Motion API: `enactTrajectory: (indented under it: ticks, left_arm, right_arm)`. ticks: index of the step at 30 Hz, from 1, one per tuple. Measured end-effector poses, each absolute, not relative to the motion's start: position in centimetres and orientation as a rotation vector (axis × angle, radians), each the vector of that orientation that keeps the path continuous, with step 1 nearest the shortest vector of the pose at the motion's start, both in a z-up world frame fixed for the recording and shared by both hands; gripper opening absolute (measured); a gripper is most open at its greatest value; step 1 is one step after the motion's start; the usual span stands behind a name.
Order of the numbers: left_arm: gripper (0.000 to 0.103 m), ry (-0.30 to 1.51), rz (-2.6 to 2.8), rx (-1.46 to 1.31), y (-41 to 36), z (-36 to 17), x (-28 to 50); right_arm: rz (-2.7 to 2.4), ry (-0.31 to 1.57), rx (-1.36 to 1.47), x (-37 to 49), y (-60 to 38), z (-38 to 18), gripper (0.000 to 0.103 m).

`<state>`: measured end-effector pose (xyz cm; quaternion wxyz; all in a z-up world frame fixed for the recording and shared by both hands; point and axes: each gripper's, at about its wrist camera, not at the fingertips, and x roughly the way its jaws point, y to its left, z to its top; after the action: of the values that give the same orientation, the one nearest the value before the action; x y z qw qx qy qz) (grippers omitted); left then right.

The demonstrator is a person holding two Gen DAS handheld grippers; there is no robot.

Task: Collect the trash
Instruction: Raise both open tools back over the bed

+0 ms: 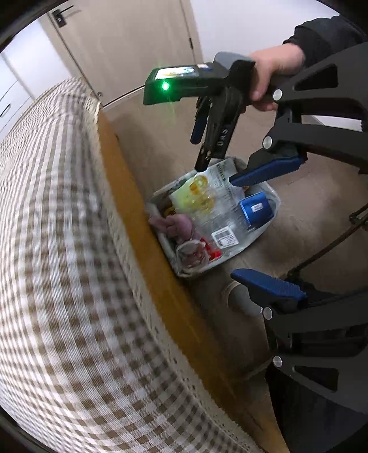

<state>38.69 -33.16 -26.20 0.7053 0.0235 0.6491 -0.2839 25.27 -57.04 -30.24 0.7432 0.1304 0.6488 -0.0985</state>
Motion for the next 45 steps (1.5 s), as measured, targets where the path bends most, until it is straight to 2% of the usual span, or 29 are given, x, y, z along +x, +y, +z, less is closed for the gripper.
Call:
enactTrajectory:
  ticks: [4,8,15,18,22,28,30,31,38,41,43,45]
  left_arm:
    - [0.065,1.408,-0.672,0.066,-34.0,-24.3,36.8]
    - [0.065,1.361,-0.702,0.068,-33.7,-22.3,35.1]
    - [0.073,1.086,-0.692,0.08,-29.6,-15.5,34.7]
    - [0.075,0.974,-0.658,0.073,-26.8,-12.1,35.9]
    - [0.076,0.845,-0.569,0.029,-21.5,-7.1,38.6]
    - [0.089,0.613,-0.398,0.037,-12.9,0.8,43.1]
    - [0.091,0.559,-0.347,0.04,-10.3,2.8,44.5]
    - [0.092,0.535,-0.324,0.035,-8.8,3.9,45.2]
    - [0.095,0.365,-0.19,0.037,-2.3,9.2,49.3]
    - [0.095,0.318,-0.141,0.039,-0.1,10.6,51.2]
    - [0.095,0.275,-0.128,0.028,1.3,11.2,51.8]
    - [0.095,0.245,-0.127,0.009,2.4,11.6,52.4]
  right_arm:
    - [-0.24,1.423,0.256,22.2,-56.7,-28.3,0.066]
    - [-0.264,1.403,0.257,19.4,-56.5,-26.3,0.067]
    - [-0.283,1.271,0.242,18.3,-53.4,-20.2,0.067]
    - [-0.25,1.181,0.198,20.3,-50.6,-16.4,0.067]
    - [-0.176,1.036,0.147,24.7,-45.9,-10.7,0.073]
    - [-0.051,0.864,0.103,33.7,-38.3,-3.6,0.073]
    - [-0.014,0.822,0.092,36.1,-35.7,-1.6,0.073]
    - [0.007,0.796,0.087,37.5,-34.4,-0.6,0.078]
    - [0.072,0.654,0.068,44.6,-27.6,5.3,0.082]
    - [0.087,0.569,0.057,45.6,-26.0,6.8,0.082]
    - [0.073,0.48,0.043,45.6,-25.1,7.7,0.087]
    - [0.077,0.399,0.028,45.5,-24.5,7.8,0.087]
